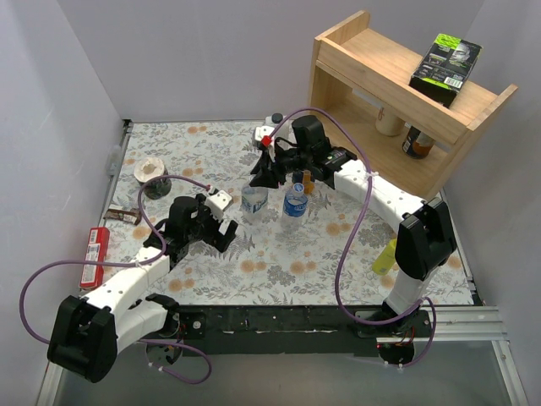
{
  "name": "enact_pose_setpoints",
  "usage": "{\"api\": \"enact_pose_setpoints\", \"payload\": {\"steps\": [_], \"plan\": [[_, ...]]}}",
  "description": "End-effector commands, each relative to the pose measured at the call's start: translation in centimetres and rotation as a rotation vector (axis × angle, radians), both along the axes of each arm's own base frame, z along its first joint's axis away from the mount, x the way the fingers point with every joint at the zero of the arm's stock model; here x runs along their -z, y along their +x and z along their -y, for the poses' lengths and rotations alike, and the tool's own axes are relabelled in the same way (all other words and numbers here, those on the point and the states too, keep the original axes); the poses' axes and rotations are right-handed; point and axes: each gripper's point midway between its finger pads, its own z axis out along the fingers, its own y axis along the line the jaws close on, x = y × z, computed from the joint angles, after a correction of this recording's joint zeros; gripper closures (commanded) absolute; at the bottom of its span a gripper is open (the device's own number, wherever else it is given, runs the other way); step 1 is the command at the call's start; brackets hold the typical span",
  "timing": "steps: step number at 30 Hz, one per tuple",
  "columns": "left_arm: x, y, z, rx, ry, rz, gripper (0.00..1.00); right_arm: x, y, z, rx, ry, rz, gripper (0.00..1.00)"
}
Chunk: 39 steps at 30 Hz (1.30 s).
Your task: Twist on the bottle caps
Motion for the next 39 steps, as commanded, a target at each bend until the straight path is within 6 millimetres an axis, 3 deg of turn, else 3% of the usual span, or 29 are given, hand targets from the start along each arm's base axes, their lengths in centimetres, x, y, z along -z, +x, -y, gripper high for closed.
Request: {"api": "enact_pose_setpoints", "payload": {"steps": [1,9,19,31,33,34,35,37,38,39], "plan": [[-0.6,0.7,-0.6,-0.010,0.037,0.021,0.02,-0.7,0.2,-0.4,-0.019,0.039,0.072,0.91],[-0.1,0.7,-0.8,-0.013,0.051,0.013,0.02,0.8,0.0,-0.2,-0.018,0.018,0.047,0.83],[0.4,0.7,-1.0,-0.011,0.066,0.008,0.02,1.5,0.3,-0.1,0.003,-0.005,0.025,0.55],[1.0,0.6,-1.3,-0.008,0.083,0.003,0.02,1.5,0.4,-0.3,0.003,-0.006,0.021,0.45],[1.1,0.5,-1.3,-0.006,0.086,0.001,0.02,1.2,0.5,-0.4,0.007,-0.002,0.024,0.40],[1.0,0.6,-1.3,-0.009,0.084,0.003,0.02,0.8,0.6,-0.3,0.014,0.001,0.030,0.23],[1.0,0.6,-1.4,-0.011,0.085,0.005,0.02,0.6,0.6,-0.2,0.021,-0.001,0.027,0.17],[0.7,0.8,-1.5,-0.025,0.085,0.008,0.02,-1.8,0.8,-0.3,0.021,0.016,0.064,0.11],[0.7,0.9,-1.5,-0.027,0.089,0.008,0.02,-2.0,0.3,0.4,0.018,-0.020,0.041,0.11],[0.7,1.0,-1.7,-0.034,0.094,0.007,0.02,-4.1,0.7,0.5,0.016,-0.009,0.099,0.10]]}}
